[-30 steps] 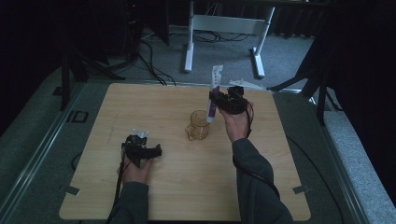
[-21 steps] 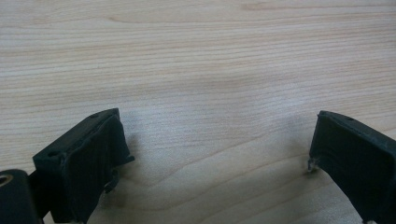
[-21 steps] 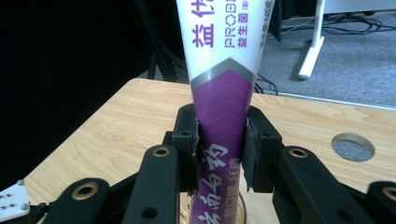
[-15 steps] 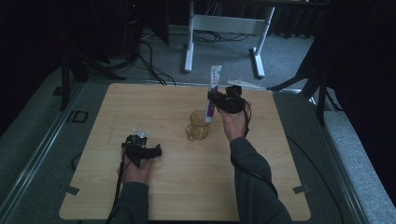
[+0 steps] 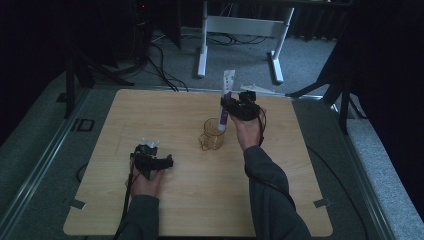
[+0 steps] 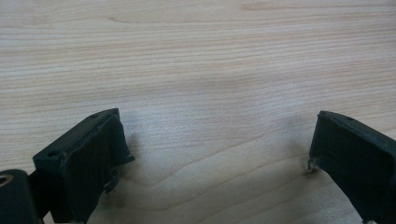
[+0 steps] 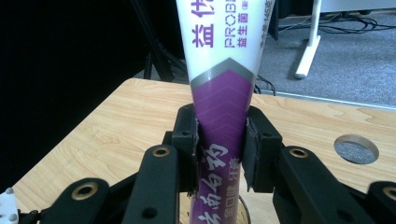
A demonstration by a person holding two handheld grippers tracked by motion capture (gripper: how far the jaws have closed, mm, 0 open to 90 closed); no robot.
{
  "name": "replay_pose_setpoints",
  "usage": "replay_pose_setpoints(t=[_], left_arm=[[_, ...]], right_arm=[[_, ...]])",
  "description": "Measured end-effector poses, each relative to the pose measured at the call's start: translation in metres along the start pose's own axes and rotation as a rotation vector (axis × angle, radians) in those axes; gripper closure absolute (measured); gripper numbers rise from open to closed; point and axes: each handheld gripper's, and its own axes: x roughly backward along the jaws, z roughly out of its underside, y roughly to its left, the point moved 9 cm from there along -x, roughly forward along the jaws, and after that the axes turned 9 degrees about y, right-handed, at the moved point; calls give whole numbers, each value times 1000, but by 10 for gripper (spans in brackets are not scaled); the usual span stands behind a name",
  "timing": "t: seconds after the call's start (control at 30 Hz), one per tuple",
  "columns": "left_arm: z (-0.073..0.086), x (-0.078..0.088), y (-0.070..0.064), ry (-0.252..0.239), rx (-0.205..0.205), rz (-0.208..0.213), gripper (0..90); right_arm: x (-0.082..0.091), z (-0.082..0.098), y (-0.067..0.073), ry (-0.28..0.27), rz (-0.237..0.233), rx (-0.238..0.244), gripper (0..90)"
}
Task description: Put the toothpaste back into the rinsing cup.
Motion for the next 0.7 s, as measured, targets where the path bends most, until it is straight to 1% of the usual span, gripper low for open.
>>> replay_pose_setpoints(t=[0.37, 0.7], left_arm=[[0, 0, 0, -1, 0, -1, 28], [0, 0, 0, -1, 0, -1, 28]], right_arm=[[-8, 4, -1, 7, 6, -17, 698], [-10, 6, -3, 10, 21, -17, 697]])
